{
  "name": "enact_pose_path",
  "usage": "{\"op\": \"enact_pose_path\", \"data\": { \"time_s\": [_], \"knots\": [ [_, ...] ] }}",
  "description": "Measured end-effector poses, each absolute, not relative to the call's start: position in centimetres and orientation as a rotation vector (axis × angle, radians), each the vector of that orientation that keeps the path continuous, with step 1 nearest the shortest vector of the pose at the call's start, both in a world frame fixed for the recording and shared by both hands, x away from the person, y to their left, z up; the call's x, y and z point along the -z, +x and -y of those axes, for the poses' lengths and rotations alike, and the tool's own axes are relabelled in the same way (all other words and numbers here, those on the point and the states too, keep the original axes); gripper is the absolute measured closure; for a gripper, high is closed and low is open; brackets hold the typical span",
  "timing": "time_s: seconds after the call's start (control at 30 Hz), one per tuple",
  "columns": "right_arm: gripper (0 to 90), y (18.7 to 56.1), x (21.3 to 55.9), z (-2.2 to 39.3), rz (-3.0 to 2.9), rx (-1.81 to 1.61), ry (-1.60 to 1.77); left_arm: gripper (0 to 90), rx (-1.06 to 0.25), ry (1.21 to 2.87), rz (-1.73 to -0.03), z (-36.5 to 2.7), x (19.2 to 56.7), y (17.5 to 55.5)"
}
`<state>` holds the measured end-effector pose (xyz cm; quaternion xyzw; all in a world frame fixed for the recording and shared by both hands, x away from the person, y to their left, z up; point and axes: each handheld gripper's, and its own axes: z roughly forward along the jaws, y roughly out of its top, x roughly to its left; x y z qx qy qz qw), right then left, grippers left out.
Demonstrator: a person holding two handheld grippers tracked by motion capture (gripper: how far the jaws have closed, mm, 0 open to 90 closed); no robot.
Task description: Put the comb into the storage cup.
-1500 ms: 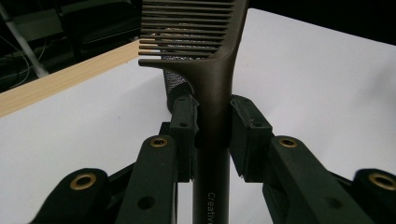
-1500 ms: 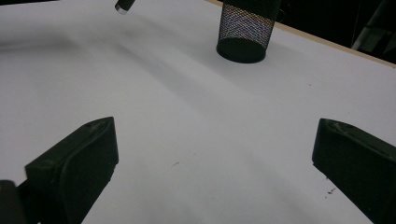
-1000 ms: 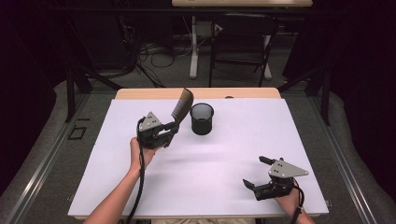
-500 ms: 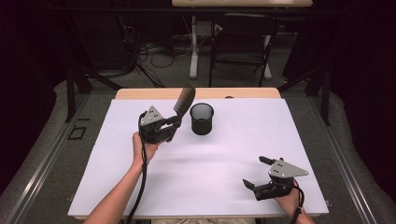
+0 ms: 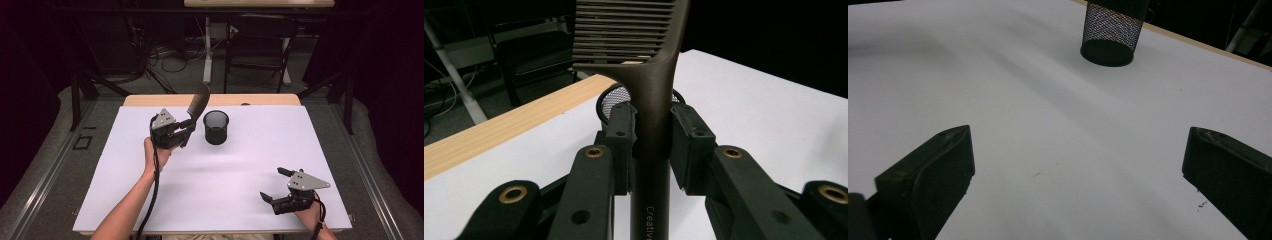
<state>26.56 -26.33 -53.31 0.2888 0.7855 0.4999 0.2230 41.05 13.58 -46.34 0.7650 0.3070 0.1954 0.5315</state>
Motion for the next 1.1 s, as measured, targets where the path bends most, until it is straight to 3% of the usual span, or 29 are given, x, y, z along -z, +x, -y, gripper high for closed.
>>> {"op": "enact_pose_path", "data": {
  "time_s": [1.1],
  "knots": [
    [0.0,26.6,53.3,26.3,-2.164,-1.383,0.803,72.7,-0.492,1.779,-0.728,-12.5,45.1,42.4]
  ]
}}
